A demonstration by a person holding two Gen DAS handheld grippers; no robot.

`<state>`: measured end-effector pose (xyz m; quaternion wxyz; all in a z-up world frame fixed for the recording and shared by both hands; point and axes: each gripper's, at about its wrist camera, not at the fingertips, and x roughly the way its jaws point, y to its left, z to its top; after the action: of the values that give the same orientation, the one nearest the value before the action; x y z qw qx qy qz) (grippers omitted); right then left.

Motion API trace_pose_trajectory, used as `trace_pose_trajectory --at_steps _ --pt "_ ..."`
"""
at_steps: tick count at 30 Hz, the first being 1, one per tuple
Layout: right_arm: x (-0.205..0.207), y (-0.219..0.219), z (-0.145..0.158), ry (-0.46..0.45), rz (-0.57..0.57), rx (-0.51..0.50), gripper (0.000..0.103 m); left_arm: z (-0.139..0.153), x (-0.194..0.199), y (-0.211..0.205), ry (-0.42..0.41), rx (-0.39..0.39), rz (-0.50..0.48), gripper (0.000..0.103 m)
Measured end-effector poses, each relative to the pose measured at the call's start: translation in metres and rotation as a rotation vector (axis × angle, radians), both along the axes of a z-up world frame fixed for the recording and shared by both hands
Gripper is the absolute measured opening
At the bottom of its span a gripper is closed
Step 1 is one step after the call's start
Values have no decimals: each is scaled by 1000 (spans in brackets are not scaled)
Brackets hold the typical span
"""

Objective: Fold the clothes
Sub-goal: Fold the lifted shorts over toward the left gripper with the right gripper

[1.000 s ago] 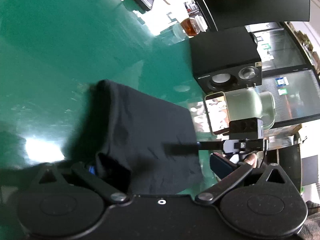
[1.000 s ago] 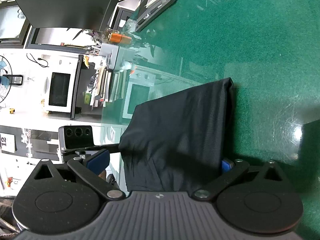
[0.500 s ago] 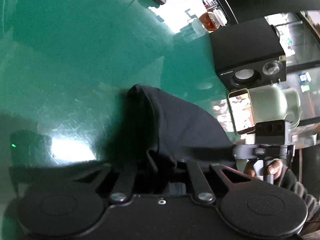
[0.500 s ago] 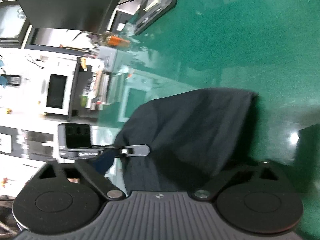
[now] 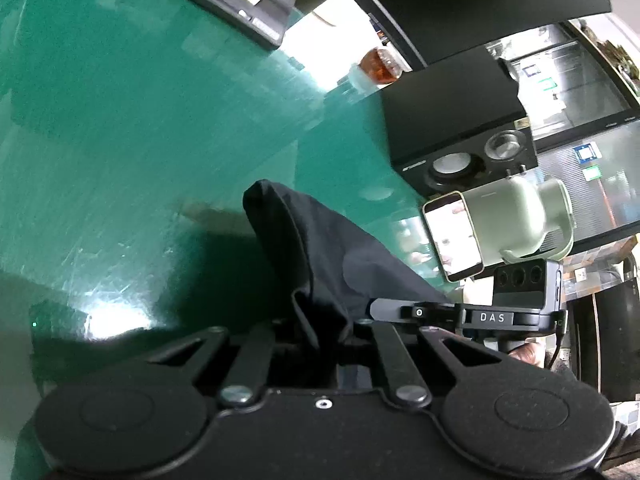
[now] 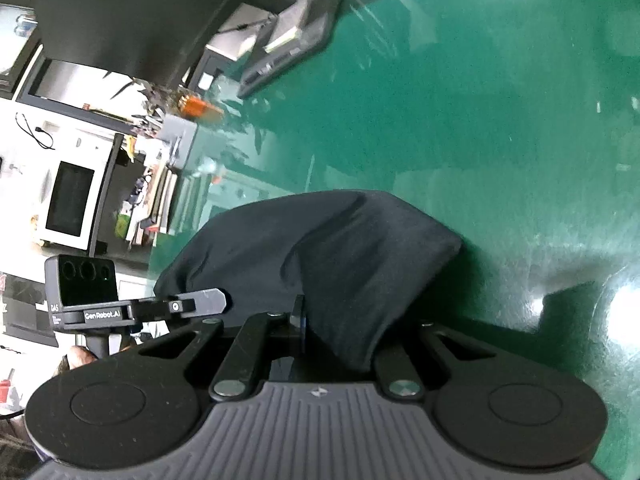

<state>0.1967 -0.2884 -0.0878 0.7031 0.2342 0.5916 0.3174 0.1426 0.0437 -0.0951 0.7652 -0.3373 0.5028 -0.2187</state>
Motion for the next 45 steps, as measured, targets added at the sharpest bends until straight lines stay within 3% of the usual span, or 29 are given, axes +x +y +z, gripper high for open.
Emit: trace_pose_trajectory --at_steps 13,30,35,45 --pt "5 15 48 -98 -21 79 9 43 -13 16 -101 -4 70 10" --pt "18 34 141 -274 39 224 10 152 -31 6 -338 69 142 10" --pt "15 35 144 -275 66 233 10 148 -47 1 -318 91 173 10" --pt "-12 23 98 -167 73 207 10 109 -74 -11 -216 102 204 10"
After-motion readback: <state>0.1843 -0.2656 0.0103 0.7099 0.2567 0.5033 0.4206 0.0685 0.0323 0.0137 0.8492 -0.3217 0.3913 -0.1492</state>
